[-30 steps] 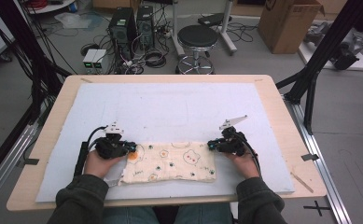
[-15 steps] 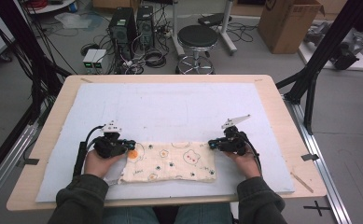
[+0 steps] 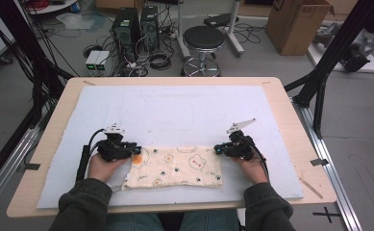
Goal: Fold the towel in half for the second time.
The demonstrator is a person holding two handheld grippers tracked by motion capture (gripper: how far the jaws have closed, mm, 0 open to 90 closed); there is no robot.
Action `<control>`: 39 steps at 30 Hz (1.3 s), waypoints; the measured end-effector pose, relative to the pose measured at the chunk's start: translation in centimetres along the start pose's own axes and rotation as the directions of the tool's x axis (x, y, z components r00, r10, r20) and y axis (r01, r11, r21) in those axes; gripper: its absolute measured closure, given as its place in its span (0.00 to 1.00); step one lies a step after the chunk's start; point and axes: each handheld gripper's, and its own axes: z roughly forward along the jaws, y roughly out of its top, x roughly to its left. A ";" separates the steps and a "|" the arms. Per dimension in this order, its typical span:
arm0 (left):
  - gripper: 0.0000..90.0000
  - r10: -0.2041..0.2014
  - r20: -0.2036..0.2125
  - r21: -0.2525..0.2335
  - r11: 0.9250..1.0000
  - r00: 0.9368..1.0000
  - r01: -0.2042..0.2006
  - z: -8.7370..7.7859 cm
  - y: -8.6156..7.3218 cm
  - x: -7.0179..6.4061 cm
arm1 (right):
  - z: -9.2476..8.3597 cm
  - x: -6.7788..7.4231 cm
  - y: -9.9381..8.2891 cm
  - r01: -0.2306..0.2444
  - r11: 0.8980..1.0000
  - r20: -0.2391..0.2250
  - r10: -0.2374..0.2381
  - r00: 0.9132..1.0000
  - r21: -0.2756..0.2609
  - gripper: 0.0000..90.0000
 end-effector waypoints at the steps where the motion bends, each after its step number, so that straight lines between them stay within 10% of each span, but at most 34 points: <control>1: 0.74 -0.002 0.008 0.001 1.000 1.000 0.002 0.0 0.0 0.0 | 0.0 0.0 0.0 0.000 1.000 0.001 0.000 1.000 -0.001 0.94; 8: 0.91 0.042 0.025 0.018 0.999 0.999 -0.043 0.1 -0.1 -0.4 | 0.0 0.0 0.0 -0.008 1.000 -0.003 0.008 1.000 0.001 0.94; 39: 0.94 -0.008 -0.024 -0.088 0.996 1.000 0.006 -1.3 2.2 1.2 | -0.6 -2.2 3.3 -0.039 0.998 -0.057 0.037 0.998 -0.044 0.95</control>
